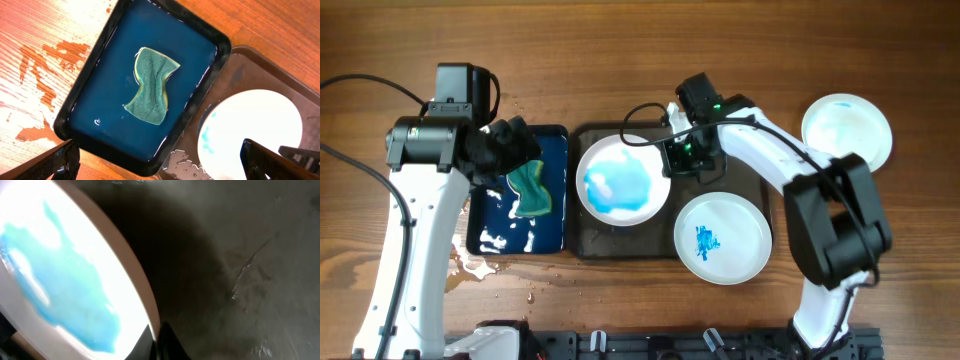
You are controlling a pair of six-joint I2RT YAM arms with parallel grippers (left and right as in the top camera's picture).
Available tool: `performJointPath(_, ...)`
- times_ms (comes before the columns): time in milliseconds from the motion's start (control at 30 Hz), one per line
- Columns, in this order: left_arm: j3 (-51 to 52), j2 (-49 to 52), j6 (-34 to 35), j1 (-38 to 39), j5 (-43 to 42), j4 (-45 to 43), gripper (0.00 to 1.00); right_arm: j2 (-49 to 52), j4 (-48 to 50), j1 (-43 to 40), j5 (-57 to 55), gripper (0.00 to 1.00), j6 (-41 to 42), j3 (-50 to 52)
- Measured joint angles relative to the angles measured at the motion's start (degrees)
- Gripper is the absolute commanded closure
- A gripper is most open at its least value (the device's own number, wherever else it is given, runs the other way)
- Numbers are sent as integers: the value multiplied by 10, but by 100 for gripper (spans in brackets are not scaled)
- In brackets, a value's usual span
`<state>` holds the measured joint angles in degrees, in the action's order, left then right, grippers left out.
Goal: Clean dirty plates on tray and stack at the side
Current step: 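Return the sponge with the left gripper to the blue tray, then lift the cleaned plate with the right gripper and tilt it over the blue tray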
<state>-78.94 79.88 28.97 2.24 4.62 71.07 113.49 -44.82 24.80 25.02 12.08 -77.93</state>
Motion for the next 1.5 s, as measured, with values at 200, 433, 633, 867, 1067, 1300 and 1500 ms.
performJointPath(200,0,-2,0,0,0,-26,0,-62,-89,-1,38,96,-17,-11)
performJointPath(433,0,0,0,-57,0,-85,0,-62,-268,30,-39,95,-17,-127)
performJointPath(633,0,30,0,-173,-26,-76,0,-21,-257,116,-68,95,-8,-270)
performJointPath(867,0,31,4,-231,-45,-74,0,154,-235,206,-114,96,-9,-412)
performJointPath(1067,0,31,10,-322,-45,-63,0,158,-182,289,-286,95,-6,-471)
performJointPath(1300,0,31,18,-341,-45,-62,0,158,-159,333,-495,96,-38,-471)
performJointPath(1500,0,31,20,-341,-45,-62,0,158,-82,391,-713,95,-150,-471)
